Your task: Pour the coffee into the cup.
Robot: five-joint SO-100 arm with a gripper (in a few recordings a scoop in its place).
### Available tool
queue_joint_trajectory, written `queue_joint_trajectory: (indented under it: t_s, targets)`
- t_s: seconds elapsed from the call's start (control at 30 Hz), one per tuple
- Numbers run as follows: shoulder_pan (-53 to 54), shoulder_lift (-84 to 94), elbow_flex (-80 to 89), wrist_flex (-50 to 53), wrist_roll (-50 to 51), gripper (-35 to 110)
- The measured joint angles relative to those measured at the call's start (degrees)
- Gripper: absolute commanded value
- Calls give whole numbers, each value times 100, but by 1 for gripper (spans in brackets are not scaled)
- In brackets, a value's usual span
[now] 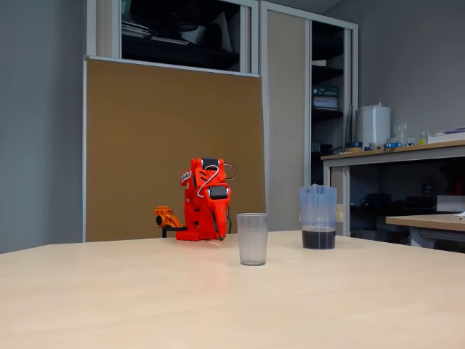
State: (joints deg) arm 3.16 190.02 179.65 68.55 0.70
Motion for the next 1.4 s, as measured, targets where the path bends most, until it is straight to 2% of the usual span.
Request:
queue_joint_trajectory:
  t_s: [0.2, 0.5, 0.53, 0.7, 0.77, 0.8, 0.87, 1.07, 1.17, 1.27, 1.4]
  targets:
    - [-439, 0, 0, -1002, 1301, 0]
    - [-1485, -114, -193, -1213, 4887, 0]
    - [-1696, -237, -193, -1266, 5326, 4]
    - [-2927, -624, -211, -1547, 7304, 4]
    - [-3305, -659, -220, -1652, 7849, 12]
    - [-3428, -659, -220, -1661, 8104, 8]
    - [-3744, -571, -202, -1635, 8446, 1]
    - [-4535, -167, -26, -1503, 9396, 0]
    - [-4887, -624, -9, -2092, 9835, 0]
    - [-5062, -1222, 0, -2883, 9870, 0]
    - [-5150, -1354, 0, -3226, 9993, 0]
